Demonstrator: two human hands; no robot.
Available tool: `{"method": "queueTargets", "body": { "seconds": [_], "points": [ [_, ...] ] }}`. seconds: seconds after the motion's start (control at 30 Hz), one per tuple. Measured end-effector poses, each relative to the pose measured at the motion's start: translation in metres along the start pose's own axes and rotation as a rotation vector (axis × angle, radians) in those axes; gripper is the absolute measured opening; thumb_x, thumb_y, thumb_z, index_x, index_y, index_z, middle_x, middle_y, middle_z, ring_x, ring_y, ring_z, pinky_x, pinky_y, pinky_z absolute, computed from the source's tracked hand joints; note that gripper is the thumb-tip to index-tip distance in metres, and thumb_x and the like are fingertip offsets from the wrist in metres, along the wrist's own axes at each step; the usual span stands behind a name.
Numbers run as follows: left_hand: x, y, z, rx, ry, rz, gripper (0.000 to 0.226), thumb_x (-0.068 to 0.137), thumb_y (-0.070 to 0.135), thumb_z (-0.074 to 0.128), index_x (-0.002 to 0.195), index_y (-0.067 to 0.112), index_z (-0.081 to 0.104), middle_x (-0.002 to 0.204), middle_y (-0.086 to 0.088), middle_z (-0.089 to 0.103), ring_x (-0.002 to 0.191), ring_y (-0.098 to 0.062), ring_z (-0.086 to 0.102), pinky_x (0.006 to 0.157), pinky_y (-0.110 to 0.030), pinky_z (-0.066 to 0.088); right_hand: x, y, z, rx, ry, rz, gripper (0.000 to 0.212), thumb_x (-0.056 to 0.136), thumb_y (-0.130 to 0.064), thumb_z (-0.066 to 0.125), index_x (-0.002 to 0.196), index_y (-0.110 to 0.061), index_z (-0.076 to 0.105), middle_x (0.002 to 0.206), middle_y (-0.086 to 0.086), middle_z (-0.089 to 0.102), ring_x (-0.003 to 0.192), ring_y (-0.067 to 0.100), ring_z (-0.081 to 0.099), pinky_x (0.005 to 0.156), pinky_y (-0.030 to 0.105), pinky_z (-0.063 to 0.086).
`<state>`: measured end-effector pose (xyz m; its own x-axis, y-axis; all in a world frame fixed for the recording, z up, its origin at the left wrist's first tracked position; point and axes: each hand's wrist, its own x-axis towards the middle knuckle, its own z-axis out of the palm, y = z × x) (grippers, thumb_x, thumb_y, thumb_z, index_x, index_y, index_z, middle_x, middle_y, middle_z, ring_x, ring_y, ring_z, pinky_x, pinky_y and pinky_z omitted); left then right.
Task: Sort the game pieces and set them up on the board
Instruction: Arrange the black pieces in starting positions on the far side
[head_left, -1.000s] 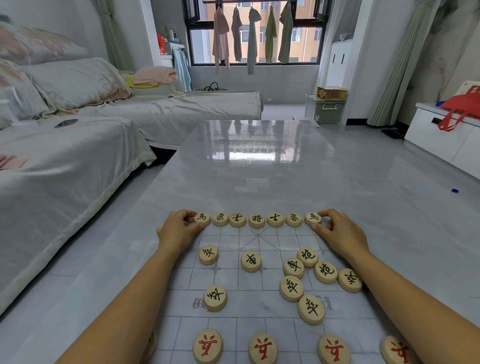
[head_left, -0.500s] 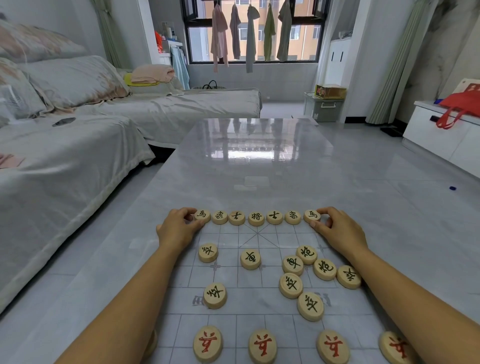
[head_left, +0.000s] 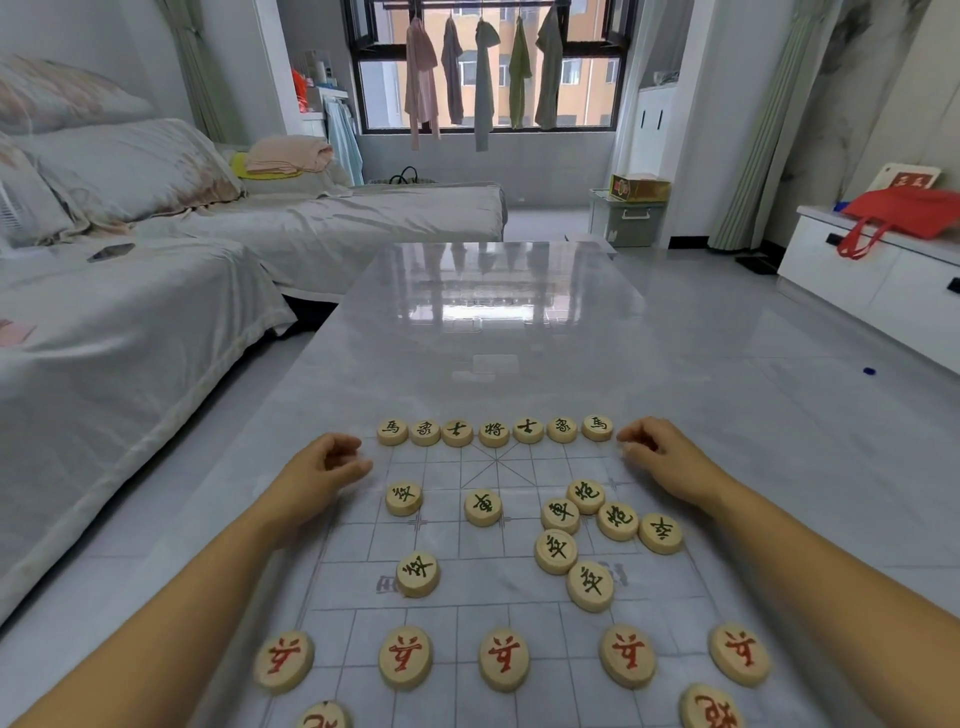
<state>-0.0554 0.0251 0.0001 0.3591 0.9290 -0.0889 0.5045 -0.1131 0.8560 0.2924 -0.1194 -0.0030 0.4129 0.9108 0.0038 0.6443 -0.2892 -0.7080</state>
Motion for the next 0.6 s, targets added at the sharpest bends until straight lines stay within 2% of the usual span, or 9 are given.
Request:
{"method": "queueTargets", "body": {
  "seconds": [0.1,0.17,0.27,0.37,0.43,0.53,0.6],
  "points": [
    [-0.028,-0.006,-0.01,0.058,-0.076,0.008,0.033,0.088,0.02,0.059,0.121,0.021,0.054,0.118,0.0,0.054,0.109,-0.015,0.051,0.095,-0.026,0.035,-0.027,0.004,-0.009,-0.041,-0.032,-0.011,0.013,0.092,-0.016,0.049,0.087,-0.022,0.059,0.098,0.003,0.058,0.082,0.016,0.053,0.071,0.025,0.042],
    [-0.041,-0.005,-0.011,0.109,-0.095,0.014,0.038,0.088,0.019,0.059,0.126,0.022,0.052,0.119,0.0,0.052,0.108,-0.014,0.049,0.095,-0.026,0.035,-0.045,0.005,-0.016,-0.107,-0.102,-0.005,0.011,0.091,-0.023,0.053,0.083,-0.025,0.06,0.09,-0.002,0.063,0.079,0.015,0.057,0.071,0.027,0.046],
    [-0.045,0.007,-0.004,0.243,-0.122,0.069,0.049,0.09,0.021,0.057,0.136,0.023,0.042,0.124,-0.001,0.048,0.104,-0.014,0.049,0.089,-0.023,0.037,-0.065,0.0,-0.023,-0.202,-0.202,0.03,0.006,0.088,-0.034,0.057,0.089,-0.028,0.059,0.091,-0.005,0.062,0.083,0.013,0.057,0.074,0.026,0.046],
    [-0.046,0.024,0.015,0.365,-0.172,0.137,0.047,0.091,0.021,0.055,0.136,0.021,0.042,0.13,-0.002,0.046,0.099,-0.013,0.049,0.085,-0.02,0.036,-0.074,-0.009,-0.021,-0.27,-0.232,0.061,0.016,0.088,-0.037,0.056,0.099,-0.025,0.056,0.094,-0.005,0.06,0.084,0.011,0.055,0.072,0.023,0.044],
    [-0.049,0.031,0.028,0.4,-0.189,0.161,0.039,0.091,0.02,0.055,0.129,0.018,0.05,0.125,-0.001,0.05,0.095,-0.011,0.049,0.083,-0.019,0.036,-0.078,-0.015,-0.016,-0.29,-0.235,0.081,0.02,0.088,-0.038,0.055,0.1,-0.022,0.055,0.093,-0.004,0.06,0.08,0.01,0.054,0.069,0.023,0.043],
    [-0.059,0.035,0.035,0.305,-0.247,0.12,0.022,0.091,0.017,0.055,0.112,0.02,0.057,0.103,0.004,0.056,0.084,-0.007,0.052,0.071,-0.015,0.043,-0.084,-0.021,-0.009,-0.32,-0.262,0.081,0.022,0.09,-0.04,0.051,0.097,-0.019,0.052,0.085,-0.005,0.058,0.074,0.009,0.052,0.064,0.023,0.04],
    [-0.065,0.032,0.03,0.23,-0.264,0.088,0.019,0.091,0.014,0.054,0.109,0.02,0.058,0.097,0.005,0.057,0.084,-0.008,0.054,0.071,-0.015,0.044,-0.088,-0.027,-0.007,-0.361,-0.227,0.061,0.02,0.093,-0.037,0.047,0.096,-0.017,0.051,0.086,-0.002,0.059,0.076,0.013,0.053,0.064,0.025,0.04]
  ]
}}
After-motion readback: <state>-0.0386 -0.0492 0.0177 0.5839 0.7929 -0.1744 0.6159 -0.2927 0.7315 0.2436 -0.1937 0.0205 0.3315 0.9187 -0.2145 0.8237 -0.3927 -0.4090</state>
